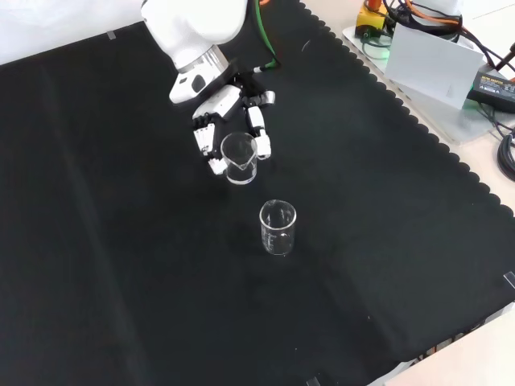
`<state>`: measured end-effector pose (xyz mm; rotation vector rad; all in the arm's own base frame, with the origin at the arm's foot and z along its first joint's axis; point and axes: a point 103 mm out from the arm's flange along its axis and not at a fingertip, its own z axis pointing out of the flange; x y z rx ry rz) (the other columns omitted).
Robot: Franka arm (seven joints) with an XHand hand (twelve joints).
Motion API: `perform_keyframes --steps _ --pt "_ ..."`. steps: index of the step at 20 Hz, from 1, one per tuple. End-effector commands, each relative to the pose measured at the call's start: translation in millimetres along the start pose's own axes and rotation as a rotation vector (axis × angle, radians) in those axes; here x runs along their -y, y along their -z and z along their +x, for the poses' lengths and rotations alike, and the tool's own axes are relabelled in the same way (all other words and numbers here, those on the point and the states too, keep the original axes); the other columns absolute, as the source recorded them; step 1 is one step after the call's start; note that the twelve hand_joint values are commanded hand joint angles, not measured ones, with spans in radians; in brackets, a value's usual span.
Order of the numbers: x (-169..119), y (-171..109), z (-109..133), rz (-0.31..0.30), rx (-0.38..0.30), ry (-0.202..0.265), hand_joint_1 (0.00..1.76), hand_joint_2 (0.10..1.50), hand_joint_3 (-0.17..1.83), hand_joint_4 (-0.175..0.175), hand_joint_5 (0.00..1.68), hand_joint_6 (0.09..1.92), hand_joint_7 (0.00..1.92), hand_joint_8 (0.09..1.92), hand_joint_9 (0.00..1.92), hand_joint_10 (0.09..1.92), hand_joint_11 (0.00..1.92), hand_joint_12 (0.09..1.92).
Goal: Pour the water from the handheld beaker into the one on the table.
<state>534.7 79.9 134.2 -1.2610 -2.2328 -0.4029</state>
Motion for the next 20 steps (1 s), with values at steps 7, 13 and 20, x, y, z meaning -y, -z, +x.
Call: perform_keyframes --steps 7,13,20 --pt "23.9 12.1 19.0 0.068 0.16 -0.041 1.28 1.13 -0.17 -0.175 1.07 0.9 1.12 0.89 1.36 1.05 1.09 0.94" --pt "20.5 7.0 31.8 0.111 0.225 -0.06 1.18 1.13 -0.17 -0.144 1.1 0.87 1.37 1.2 1.37 1.07 1.09 0.98" --pt "16.7 5.3 42.2 0.154 0.284 -0.082 1.18 1.13 -0.17 -0.145 1.09 0.88 1.38 1.21 1.38 1.08 1.09 0.98"
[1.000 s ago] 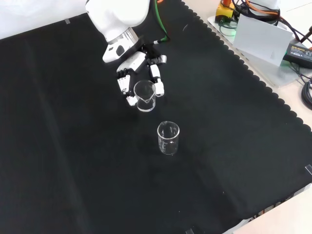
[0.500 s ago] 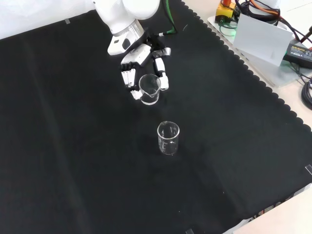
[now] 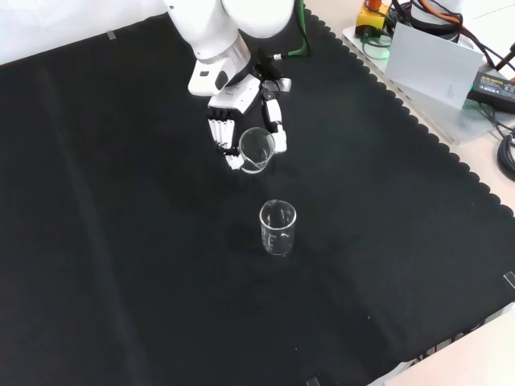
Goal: Pour the water from the handheld beaker into the one on the table.
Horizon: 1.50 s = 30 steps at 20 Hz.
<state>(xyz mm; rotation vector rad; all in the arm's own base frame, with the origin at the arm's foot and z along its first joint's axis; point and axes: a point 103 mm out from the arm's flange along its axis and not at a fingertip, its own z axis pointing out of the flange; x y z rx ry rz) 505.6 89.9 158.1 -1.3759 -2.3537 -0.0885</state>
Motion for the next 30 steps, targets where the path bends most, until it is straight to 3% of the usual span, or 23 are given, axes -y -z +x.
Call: perform_keyframes --steps 1,13,30 --pt "-3.0 2.6 10.7 0.034 0.063 -0.013 1.18 1.13 -0.17 -0.146 1.09 0.88 1.38 1.21 1.38 1.08 1.09 0.98" --pt "-18.1 4.0 32.5 0.108 0.195 -0.029 1.17 1.14 -0.17 -0.15 1.08 0.9 1.4 1.23 1.4 1.1 1.1 0.99" --pt "-29.2 1.1 45.8 0.192 0.295 -0.076 1.17 1.14 -0.17 -0.146 1.08 0.91 1.4 1.24 1.41 1.11 1.1 1.0"
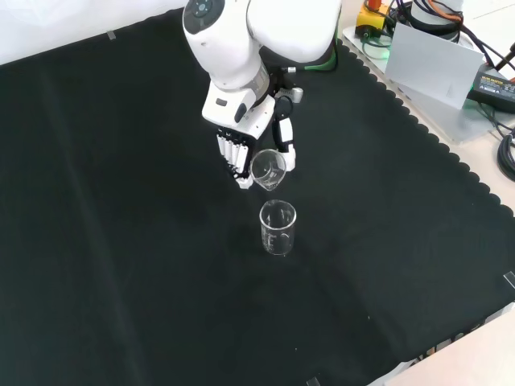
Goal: Pour the water from the handheld beaker into the one on the table.
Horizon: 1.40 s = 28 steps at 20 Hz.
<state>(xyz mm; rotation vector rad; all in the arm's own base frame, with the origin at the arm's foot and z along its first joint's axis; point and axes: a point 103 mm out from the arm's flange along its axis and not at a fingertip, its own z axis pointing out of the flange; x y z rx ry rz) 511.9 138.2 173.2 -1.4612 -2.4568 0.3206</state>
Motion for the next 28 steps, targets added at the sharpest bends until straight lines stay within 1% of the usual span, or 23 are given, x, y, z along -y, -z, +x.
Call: perform_keyframes --steps 1,10,19,22,26,28 --pt "-1.9 -1.3 3.7 0.036 0.032 -0.009 1.17 1.14 -0.17 -0.146 1.08 0.91 1.4 1.24 1.41 1.11 1.1 1.0" --pt "-7.0 1.4 6.9 0.1 0.088 -0.038 1.17 1.14 -0.17 -0.143 1.08 0.92 1.39 1.25 1.41 1.11 1.1 1.0" --pt "-7.3 12.9 13.4 0.154 0.173 -0.058 1.17 1.14 -0.17 -0.14 1.08 0.92 1.39 1.25 1.41 1.12 1.1 1.01" --pt "-7.2 14.5 16.8 0.16 0.182 -0.056 1.17 1.14 -0.17 -0.139 1.08 0.92 1.39 1.26 1.41 1.12 1.1 1.01" --pt "-7.1 18.4 25.4 0.152 0.197 -0.045 1.17 1.14 -0.17 -0.138 1.08 0.91 1.39 1.26 1.41 1.12 1.1 1.01" --pt "-8.0 20.7 29.6 0.164 0.208 -0.041 1.17 1.14 -0.17 -0.138 1.08 0.91 1.39 1.26 1.41 1.12 1.1 1.01"
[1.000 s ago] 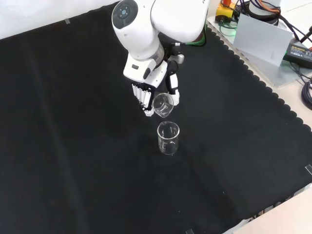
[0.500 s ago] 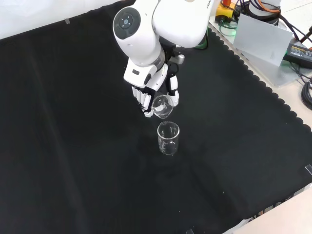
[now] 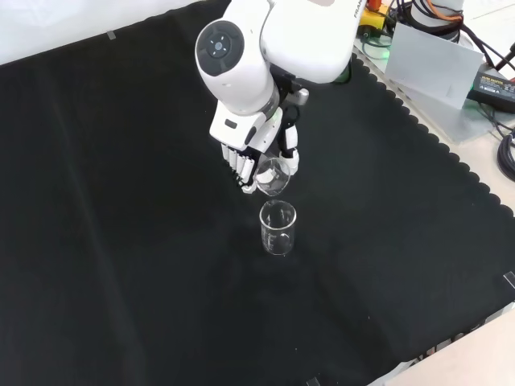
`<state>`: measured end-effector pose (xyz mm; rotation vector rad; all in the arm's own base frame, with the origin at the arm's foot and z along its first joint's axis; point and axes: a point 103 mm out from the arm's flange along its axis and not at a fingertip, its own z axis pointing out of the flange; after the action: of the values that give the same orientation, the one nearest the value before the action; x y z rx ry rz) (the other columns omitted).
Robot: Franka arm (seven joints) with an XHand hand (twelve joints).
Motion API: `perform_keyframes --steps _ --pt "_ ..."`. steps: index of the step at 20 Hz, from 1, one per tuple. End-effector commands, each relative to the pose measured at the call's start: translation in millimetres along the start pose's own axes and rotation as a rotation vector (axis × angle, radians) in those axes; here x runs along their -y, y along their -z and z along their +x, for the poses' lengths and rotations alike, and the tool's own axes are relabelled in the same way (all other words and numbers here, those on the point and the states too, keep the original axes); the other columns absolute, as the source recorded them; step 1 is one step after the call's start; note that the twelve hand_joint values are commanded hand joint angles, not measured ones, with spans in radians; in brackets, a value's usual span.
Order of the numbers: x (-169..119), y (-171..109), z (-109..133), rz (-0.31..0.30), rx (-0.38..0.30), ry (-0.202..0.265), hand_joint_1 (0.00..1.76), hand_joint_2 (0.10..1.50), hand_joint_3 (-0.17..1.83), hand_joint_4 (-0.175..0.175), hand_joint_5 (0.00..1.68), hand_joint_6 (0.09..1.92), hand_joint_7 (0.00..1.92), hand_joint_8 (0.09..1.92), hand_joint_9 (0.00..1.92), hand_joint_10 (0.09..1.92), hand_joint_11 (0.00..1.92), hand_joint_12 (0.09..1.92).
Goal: Pour the water from the handheld beaker into the one on the table.
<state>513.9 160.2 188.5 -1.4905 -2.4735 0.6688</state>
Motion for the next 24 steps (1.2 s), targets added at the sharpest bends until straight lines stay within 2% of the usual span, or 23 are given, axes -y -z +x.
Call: perform_keyframes --steps 1,13,24 --pt "0.0 7.1 10.5 0.013 0.032 0.01 1.17 1.14 -0.17 -0.138 1.08 0.91 1.39 1.26 1.41 1.12 1.1 1.01" --pt "-1.5 14.6 22.4 0.072 0.107 0.007 1.17 1.14 -0.17 -0.131 1.08 0.91 1.39 1.26 1.41 1.12 1.1 1.01" --pt "-1.9 17.2 26.4 0.11 0.138 -0.005 1.17 1.14 -0.17 -0.127 1.08 0.91 1.39 1.27 1.41 1.12 1.1 1.01"
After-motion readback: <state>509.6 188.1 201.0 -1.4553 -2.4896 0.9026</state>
